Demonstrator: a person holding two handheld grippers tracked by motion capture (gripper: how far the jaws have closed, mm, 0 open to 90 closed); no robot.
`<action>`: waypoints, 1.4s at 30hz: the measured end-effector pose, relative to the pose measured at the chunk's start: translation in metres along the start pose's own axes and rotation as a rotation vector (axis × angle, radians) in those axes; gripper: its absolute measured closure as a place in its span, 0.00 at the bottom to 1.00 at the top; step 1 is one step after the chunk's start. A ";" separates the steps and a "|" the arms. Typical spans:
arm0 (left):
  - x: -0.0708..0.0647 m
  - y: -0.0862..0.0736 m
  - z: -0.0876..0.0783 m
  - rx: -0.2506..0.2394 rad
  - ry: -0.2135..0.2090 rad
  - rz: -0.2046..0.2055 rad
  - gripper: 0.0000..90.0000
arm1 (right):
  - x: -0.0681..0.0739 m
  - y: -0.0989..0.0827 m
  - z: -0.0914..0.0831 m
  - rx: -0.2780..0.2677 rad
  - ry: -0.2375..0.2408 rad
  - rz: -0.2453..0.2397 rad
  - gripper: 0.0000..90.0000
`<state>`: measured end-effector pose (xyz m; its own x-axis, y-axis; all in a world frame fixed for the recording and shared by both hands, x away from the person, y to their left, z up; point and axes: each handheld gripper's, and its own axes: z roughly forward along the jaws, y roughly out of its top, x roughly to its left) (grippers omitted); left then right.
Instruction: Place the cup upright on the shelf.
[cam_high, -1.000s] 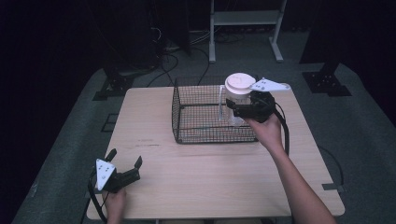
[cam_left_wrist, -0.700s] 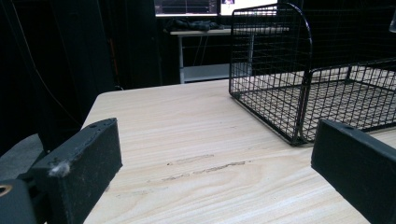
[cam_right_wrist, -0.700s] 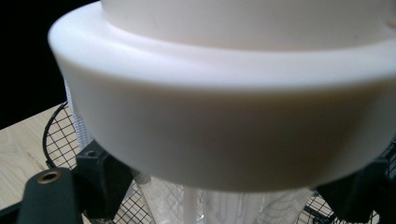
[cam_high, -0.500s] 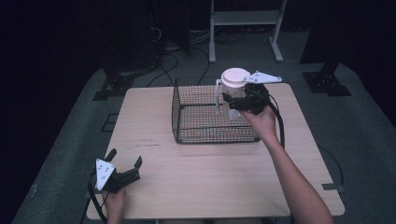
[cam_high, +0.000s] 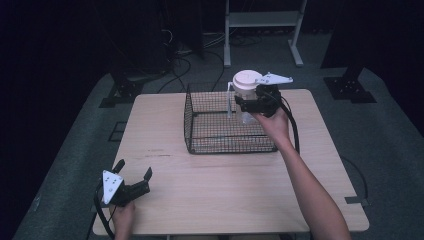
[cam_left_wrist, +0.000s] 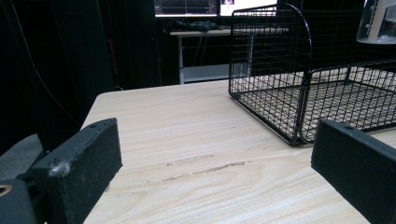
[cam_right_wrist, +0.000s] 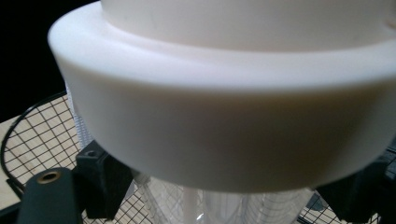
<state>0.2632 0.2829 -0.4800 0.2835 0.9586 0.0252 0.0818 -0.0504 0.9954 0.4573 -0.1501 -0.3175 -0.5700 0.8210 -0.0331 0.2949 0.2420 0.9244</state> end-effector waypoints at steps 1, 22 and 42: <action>0.000 0.000 0.000 0.000 0.000 0.000 0.01 | 0.000 0.000 0.000 0.000 0.000 0.000 0.17; 0.000 0.000 0.000 -0.003 -0.001 -0.003 0.01 | -0.009 -0.015 0.039 0.023 0.077 0.027 0.17; 0.000 0.000 0.000 -0.002 -0.003 -0.003 0.01 | -0.017 -0.033 0.065 0.108 0.129 0.028 0.17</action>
<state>0.2631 0.2832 -0.4800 0.2859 0.9580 0.0222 0.0804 -0.0471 0.9956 0.5077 -0.1384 -0.3720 -0.6520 0.7567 0.0473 0.3885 0.2799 0.8779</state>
